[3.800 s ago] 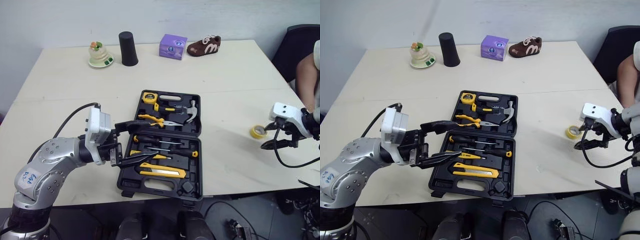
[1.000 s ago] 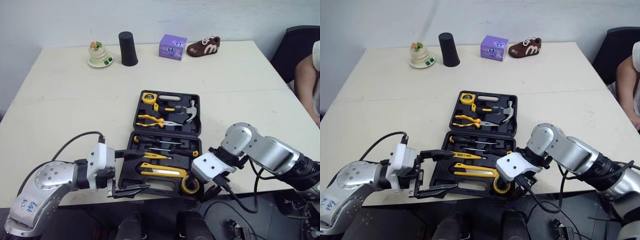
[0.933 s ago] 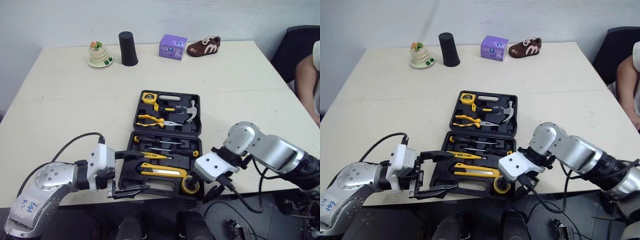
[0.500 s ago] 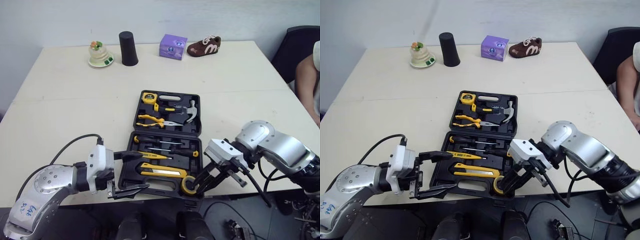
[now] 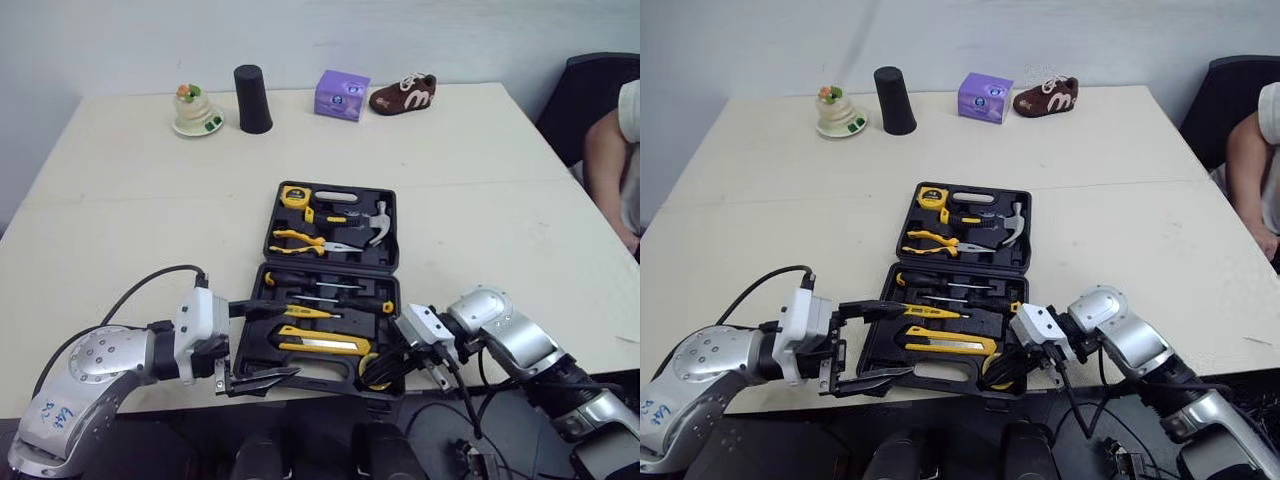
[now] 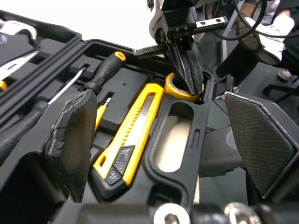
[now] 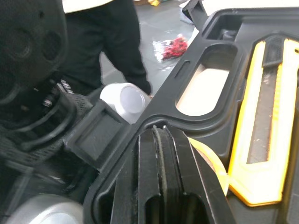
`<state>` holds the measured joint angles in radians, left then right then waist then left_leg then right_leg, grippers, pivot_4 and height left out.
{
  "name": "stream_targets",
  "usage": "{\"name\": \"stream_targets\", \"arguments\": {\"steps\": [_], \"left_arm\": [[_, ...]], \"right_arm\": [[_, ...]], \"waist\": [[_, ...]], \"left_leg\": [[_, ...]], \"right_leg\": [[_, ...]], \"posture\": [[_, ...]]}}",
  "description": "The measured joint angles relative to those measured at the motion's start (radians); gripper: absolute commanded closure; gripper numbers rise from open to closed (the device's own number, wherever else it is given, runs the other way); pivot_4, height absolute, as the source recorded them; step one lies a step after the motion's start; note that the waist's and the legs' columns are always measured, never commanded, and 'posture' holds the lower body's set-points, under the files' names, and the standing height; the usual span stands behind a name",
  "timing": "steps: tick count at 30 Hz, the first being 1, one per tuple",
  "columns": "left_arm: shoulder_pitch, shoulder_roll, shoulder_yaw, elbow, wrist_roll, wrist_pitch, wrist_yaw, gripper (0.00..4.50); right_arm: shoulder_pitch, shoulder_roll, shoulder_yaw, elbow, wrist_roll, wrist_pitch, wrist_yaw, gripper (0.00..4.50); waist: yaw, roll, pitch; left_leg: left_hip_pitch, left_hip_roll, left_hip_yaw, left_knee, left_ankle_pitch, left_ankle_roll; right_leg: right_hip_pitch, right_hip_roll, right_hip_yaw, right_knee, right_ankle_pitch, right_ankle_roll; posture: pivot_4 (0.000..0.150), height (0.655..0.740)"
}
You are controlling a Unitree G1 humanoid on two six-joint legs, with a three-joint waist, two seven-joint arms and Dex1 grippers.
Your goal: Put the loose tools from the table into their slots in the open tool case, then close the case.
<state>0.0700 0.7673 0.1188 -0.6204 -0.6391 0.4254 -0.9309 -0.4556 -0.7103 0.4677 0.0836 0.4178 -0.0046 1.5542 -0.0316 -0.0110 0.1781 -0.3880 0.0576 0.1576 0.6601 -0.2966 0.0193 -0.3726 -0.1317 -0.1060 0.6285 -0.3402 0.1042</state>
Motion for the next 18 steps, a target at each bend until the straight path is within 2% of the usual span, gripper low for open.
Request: {"name": "stream_targets", "arguments": {"steps": [8,14,15,17,18], "left_arm": [[0.043,0.018,0.030,-0.003,-0.015,0.036,0.016,0.00],[0.040,-0.017,0.122,0.006,-0.033,0.033,0.075,0.00],[0.018,-0.030,0.201,0.042,-0.046,0.033,0.118,0.25],[-0.013,-0.031,0.309,0.094,-0.047,0.031,0.169,0.81],[-0.024,-0.027,0.335,0.115,-0.039,0.024,0.181,1.24]], "right_arm": [[0.009,-0.001,-0.017,-0.004,-0.024,-0.010,0.003,4.41],[0.033,-0.034,-0.100,-0.066,0.050,0.166,-0.018,4.41],[0.030,-0.076,-0.184,-0.095,0.114,0.268,-0.062,4.48],[0.006,-0.119,-0.310,-0.119,0.166,0.350,-0.127,4.50],[-0.004,-0.127,-0.359,-0.120,0.170,0.360,-0.152,4.50]], "waist": [[0.004,-0.005,-0.005],[0.006,0.000,-0.002],[0.008,0.002,0.000],[0.007,0.002,0.000],[0.006,0.002,0.000]], "left_leg": [[0.002,0.003,-0.004,0.000,-0.002,-0.004],[-0.003,0.002,-0.004,0.000,-0.001,-0.003],[-0.005,0.002,-0.004,0.000,-0.001,-0.002],[-0.005,0.002,-0.005,0.000,0.000,-0.002],[-0.005,0.002,-0.006,0.000,-0.001,-0.002]], "right_leg": [[0.003,-0.001,0.002,-0.001,0.001,-0.003],[-0.002,-0.001,0.002,0.000,0.001,-0.003],[-0.003,-0.002,0.001,0.000,0.001,-0.003],[-0.003,-0.001,0.000,0.000,0.001,-0.004],[-0.003,-0.001,0.000,0.000,0.001,-0.004]], "posture": [[0.150,0.7400],[0.150,0.7400],[0.150,0.7400],[0.150,0.7400],[0.150,0.7400]]}}
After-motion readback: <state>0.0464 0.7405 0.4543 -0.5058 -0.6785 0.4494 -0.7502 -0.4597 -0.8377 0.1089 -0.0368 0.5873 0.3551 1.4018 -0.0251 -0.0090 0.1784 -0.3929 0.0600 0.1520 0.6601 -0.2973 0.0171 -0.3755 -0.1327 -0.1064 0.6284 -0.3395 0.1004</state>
